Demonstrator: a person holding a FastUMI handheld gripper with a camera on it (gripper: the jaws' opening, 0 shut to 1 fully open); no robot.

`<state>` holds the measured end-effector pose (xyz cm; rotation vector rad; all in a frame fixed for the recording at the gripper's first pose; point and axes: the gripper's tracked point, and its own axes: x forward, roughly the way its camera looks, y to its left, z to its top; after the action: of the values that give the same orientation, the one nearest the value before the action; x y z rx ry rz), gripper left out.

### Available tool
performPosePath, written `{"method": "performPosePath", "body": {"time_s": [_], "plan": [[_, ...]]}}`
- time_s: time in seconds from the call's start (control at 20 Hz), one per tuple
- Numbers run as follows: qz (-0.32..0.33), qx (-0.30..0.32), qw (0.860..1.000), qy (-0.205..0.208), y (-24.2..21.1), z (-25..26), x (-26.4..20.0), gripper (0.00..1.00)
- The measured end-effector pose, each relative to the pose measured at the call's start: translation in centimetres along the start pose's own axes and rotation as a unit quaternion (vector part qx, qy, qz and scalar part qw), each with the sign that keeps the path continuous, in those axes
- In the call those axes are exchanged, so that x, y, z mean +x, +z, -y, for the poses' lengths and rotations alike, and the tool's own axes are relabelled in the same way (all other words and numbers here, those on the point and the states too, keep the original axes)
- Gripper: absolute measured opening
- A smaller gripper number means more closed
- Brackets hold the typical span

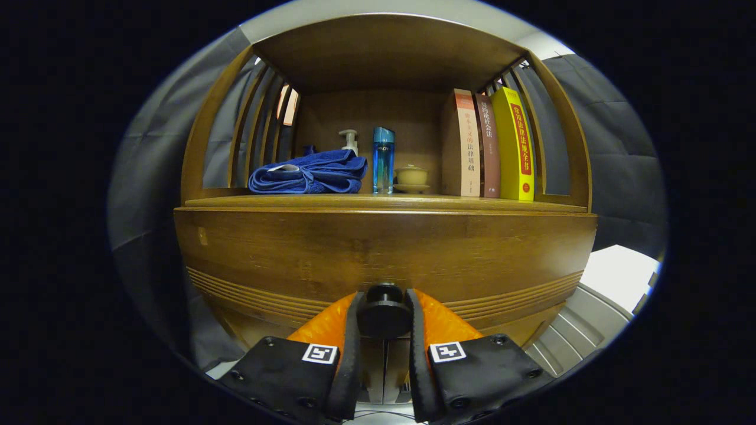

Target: Pull open the drawer, take out the items inside it, and place them on the countertop above the cabinet.

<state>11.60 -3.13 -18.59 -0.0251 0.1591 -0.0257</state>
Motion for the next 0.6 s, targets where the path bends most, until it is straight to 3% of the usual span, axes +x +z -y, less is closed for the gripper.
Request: {"method": "performPosePath", "body": {"time_s": [0.6], "plan": [[-0.012, 0.020, 1.000, 0.002, 0.0, 0.1, -5.2, 0.43]]}}
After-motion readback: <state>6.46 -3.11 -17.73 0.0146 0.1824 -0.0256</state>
